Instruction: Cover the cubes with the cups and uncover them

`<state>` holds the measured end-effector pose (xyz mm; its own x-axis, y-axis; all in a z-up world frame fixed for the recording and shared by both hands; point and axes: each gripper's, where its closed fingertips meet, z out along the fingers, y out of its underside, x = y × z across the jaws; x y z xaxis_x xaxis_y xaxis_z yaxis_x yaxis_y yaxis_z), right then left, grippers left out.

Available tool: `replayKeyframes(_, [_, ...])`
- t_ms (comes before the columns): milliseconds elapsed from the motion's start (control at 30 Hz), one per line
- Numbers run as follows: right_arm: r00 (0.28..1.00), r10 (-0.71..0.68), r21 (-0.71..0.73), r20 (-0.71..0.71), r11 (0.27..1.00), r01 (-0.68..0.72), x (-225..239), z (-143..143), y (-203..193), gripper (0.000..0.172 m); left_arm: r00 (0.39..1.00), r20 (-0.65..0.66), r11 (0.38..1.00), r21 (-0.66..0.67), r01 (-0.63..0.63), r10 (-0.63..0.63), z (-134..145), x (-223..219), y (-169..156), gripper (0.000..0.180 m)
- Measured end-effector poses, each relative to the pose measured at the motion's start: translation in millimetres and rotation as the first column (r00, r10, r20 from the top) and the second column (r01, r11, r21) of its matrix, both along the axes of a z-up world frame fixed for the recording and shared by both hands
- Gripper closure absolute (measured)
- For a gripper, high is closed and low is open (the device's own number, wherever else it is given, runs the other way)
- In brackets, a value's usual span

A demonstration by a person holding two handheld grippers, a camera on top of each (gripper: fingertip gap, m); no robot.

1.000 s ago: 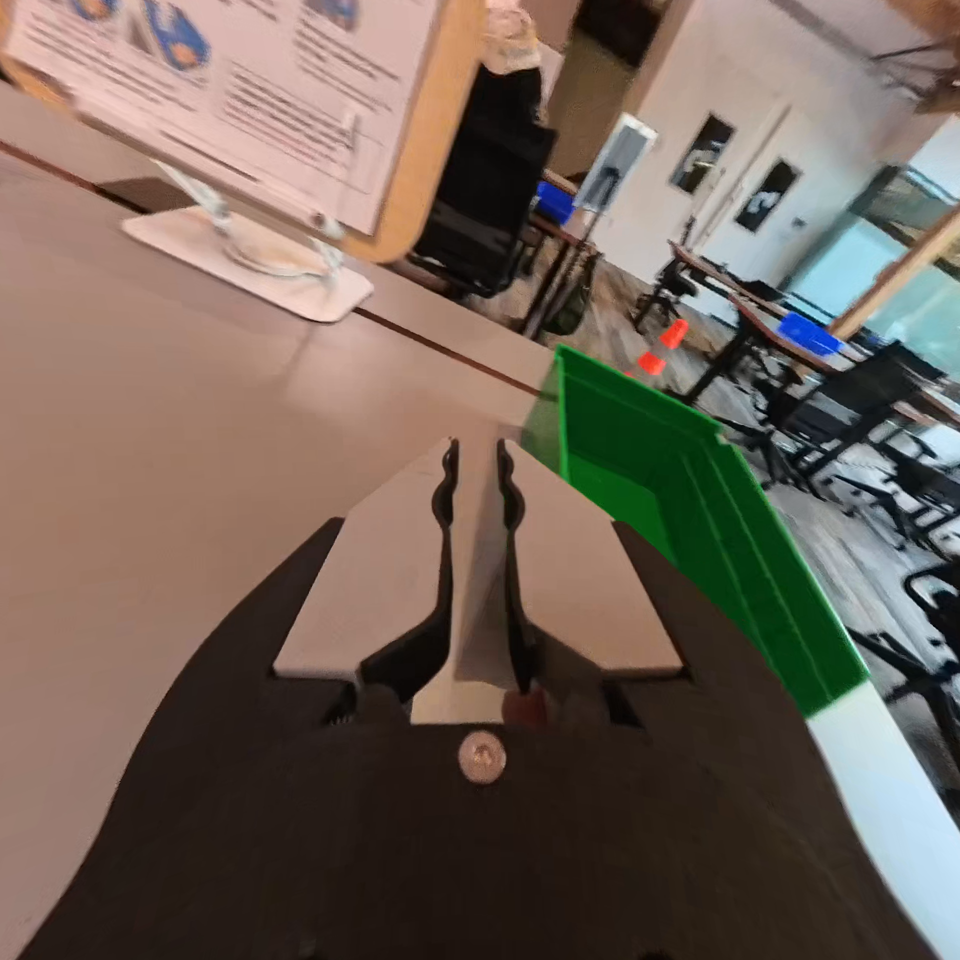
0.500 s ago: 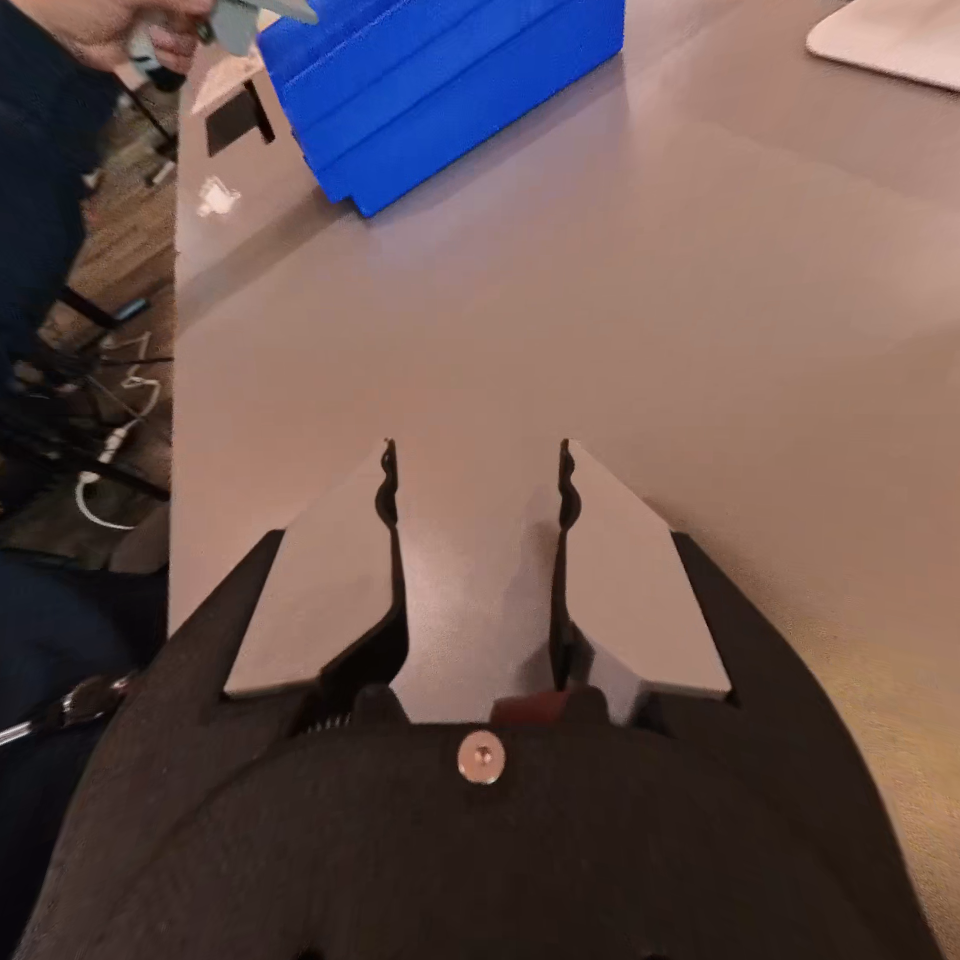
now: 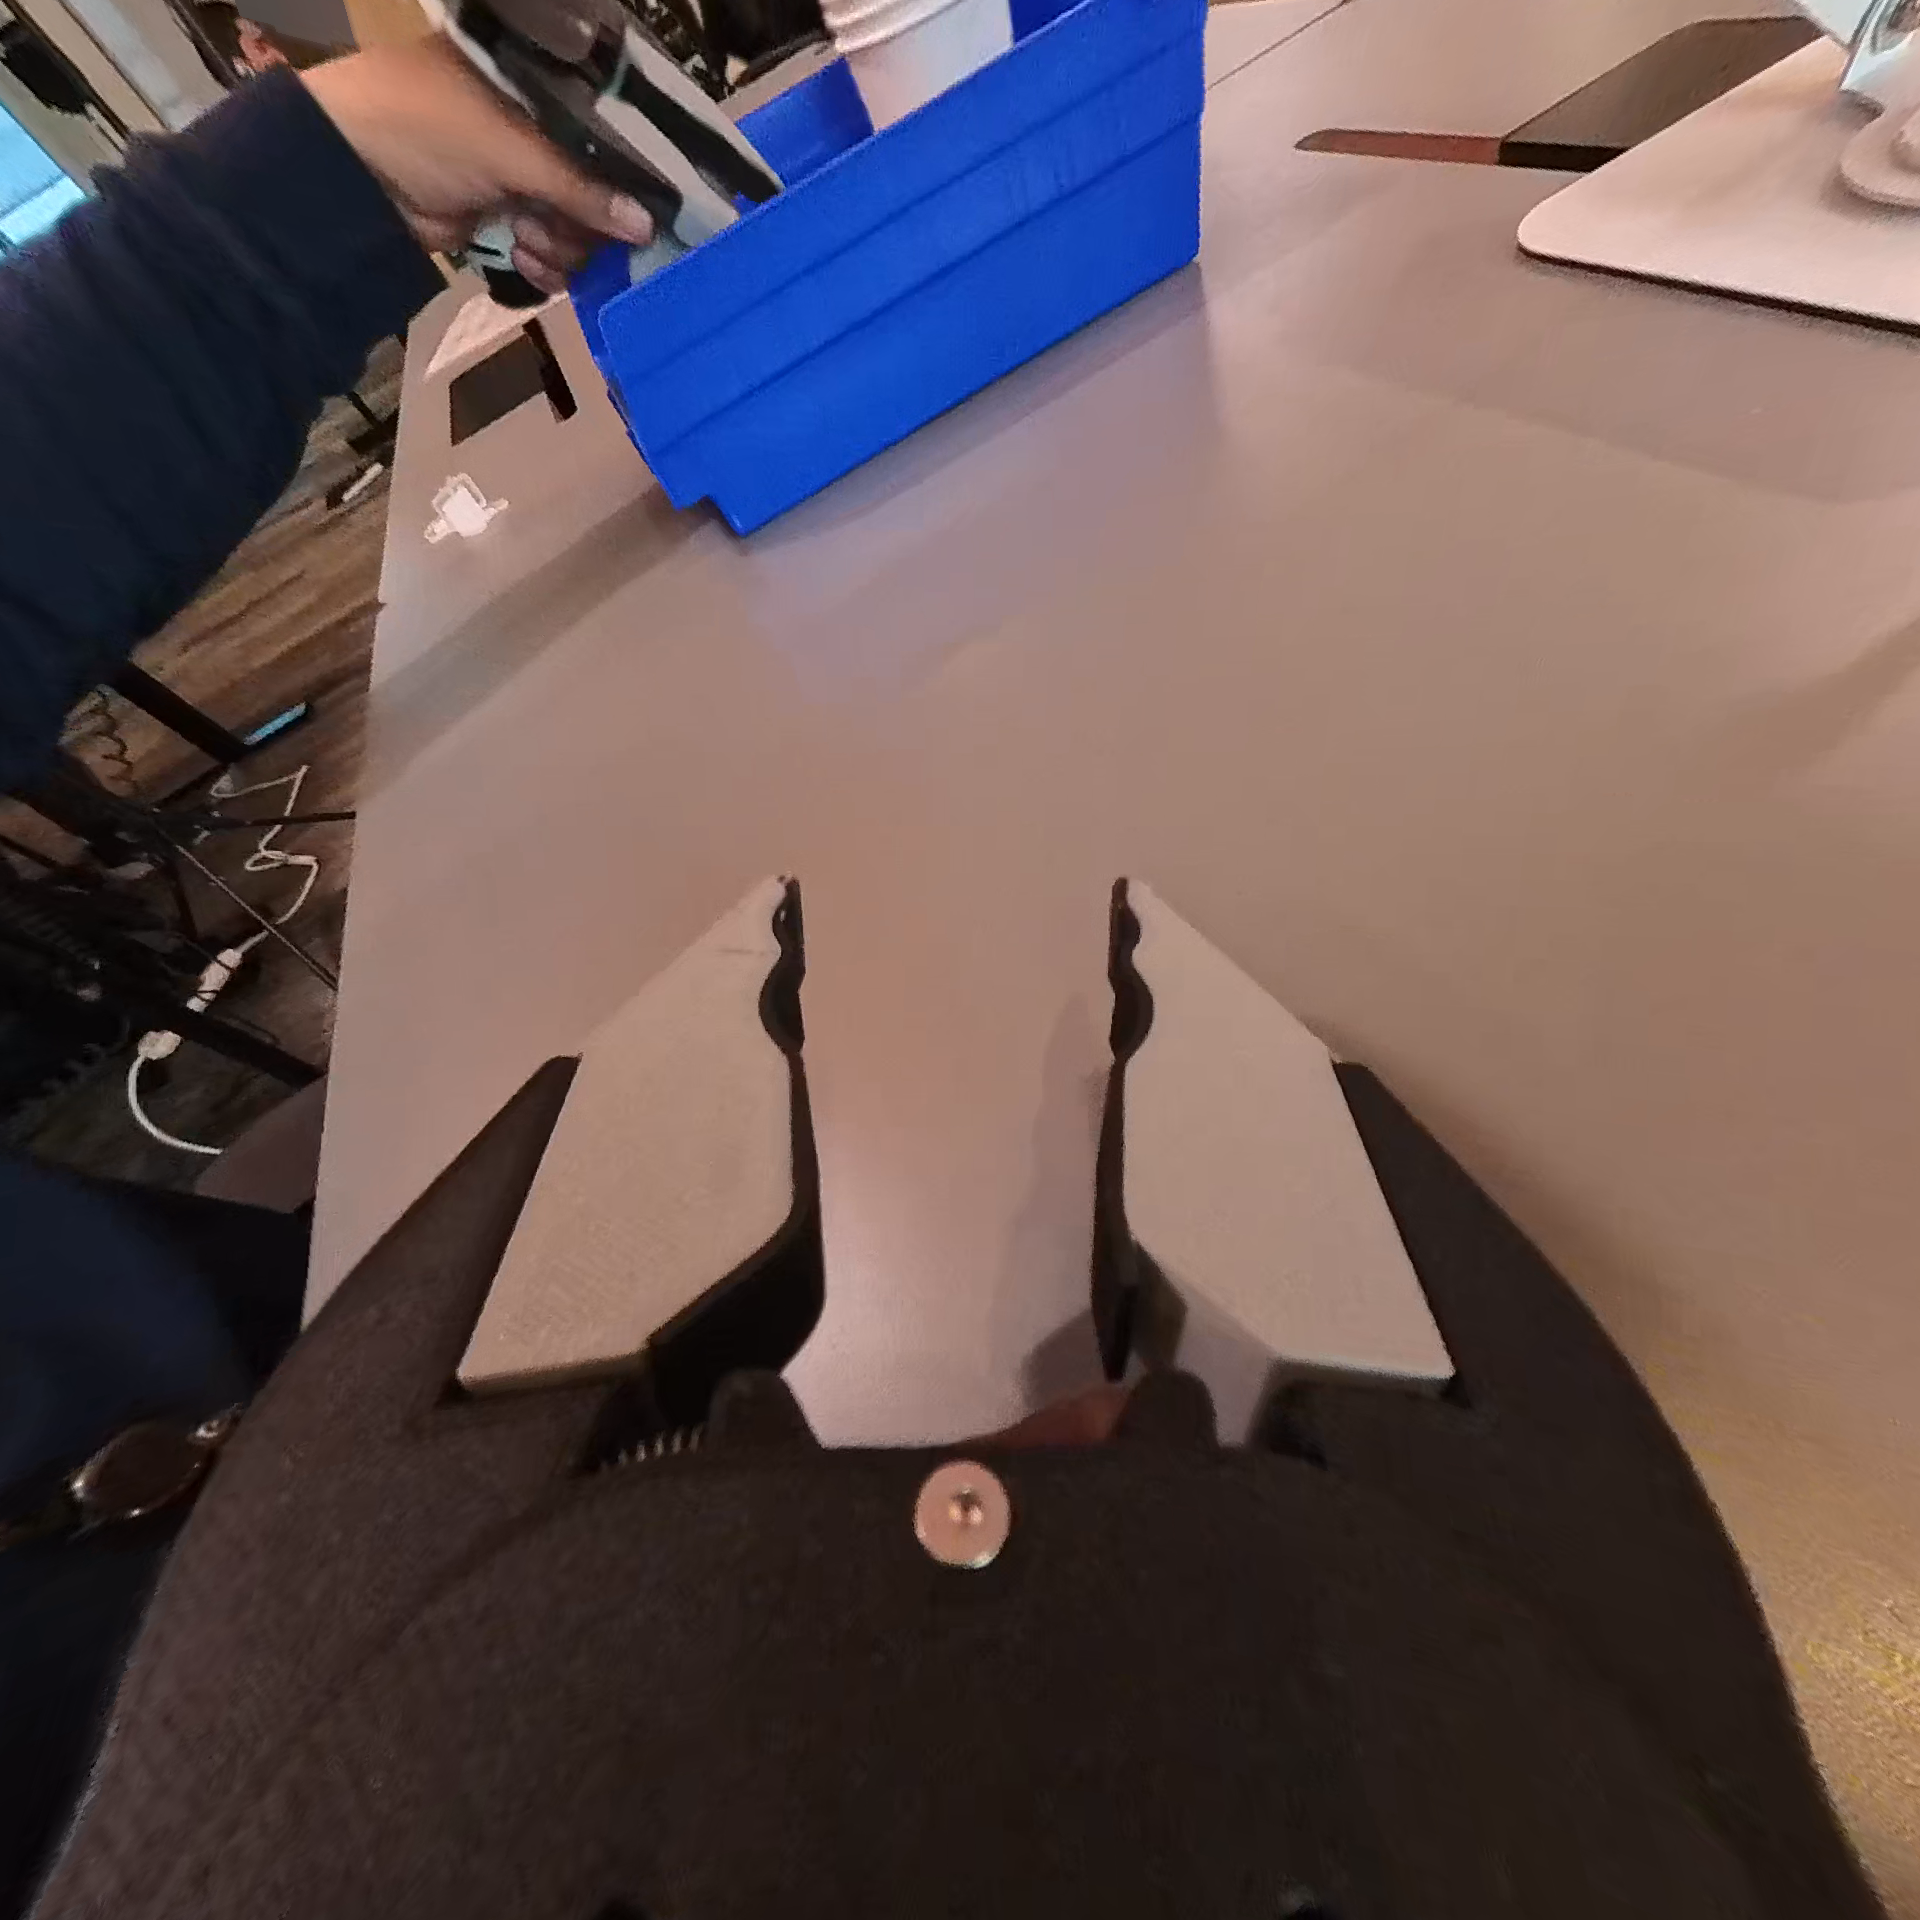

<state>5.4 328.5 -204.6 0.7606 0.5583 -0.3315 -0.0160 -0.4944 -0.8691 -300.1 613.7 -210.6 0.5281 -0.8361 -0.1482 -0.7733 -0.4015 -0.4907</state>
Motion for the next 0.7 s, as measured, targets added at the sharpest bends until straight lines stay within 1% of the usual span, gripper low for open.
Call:
replayKeyframes(33, [1.0,0.006,-0.001,0.013,1.0,-0.005,-2,-2,-1,0.115,1.0,-0.017,1.0,-0.012,0.005,-0.005,-5,0,-2,0.112])
replayKeyframes(67, [1.0,0.011,0.001,0.029,1.0,-0.011,-4,-3,-2,0.116,0.999,-0.038,1.0,-0.003,0.019,-0.02,-7,-1,-3,0.104])
replayKeyframes(133, [0.998,0.01,0.013,0.062,1.0,-0.011,-5,-4,-3,0.116,0.995,-0.089,0.999,0.007,0.041,-0.041,-8,-1,-5,0.104])
replayKeyframes(200, [0.997,0.004,0.023,0.082,1.0,-0.006,-4,-5,-4,0.117,0.99,-0.127,0.998,0.009,0.057,-0.056,-8,0,-8,0.107])
replayKeyframes(300, [0.997,0.003,0.025,0.072,1.0,-0.005,-4,-3,-5,0.118,0.975,-0.214,0.995,0.057,0.08,-0.066,-11,-7,-1,0.112])
replayKeyframes(367, [0.998,-0.001,0.032,0.064,0.999,-0.001,-3,0,-5,0.119,0.956,-0.285,0.993,0.076,0.095,-0.069,-13,-14,5,0.112])
replayKeyframes(433, [0.998,-0.004,0.042,0.058,0.999,0.001,-3,2,-6,0.119,0.941,-0.339,0.994,0.09,0.059,-0.025,-13,-21,13,0.097])
replayKeyframes(467, [0.998,-0.003,0.045,0.056,0.999,0.0,-3,4,-6,0.119,0.945,-0.328,0.996,0.077,0.048,-0.021,-14,-20,14,0.099])
replayKeyframes(533, [0.999,-0.001,0.047,0.054,0.999,-0.002,-3,5,-7,0.12,0.954,-0.299,0.998,0.039,0.047,-0.034,-20,-17,10,0.11])
replayKeyframes(633, [0.998,0.001,0.055,0.056,0.998,-0.004,-4,7,-8,0.121,0.942,-0.334,1.0,-0.001,0.027,-0.026,-36,-23,7,0.104])
replayKeyframes(667, [0.998,0.005,0.056,0.055,0.998,-0.008,-5,8,-9,0.121,0.949,-0.314,0.999,-0.02,0.032,-0.037,-38,-20,4,0.11])
replayKeyframes(700, [0.998,0.008,0.056,0.055,0.998,-0.011,-6,8,-9,0.121,0.962,-0.273,1.0,-0.015,0.025,-0.028,-37,-15,5,0.108])
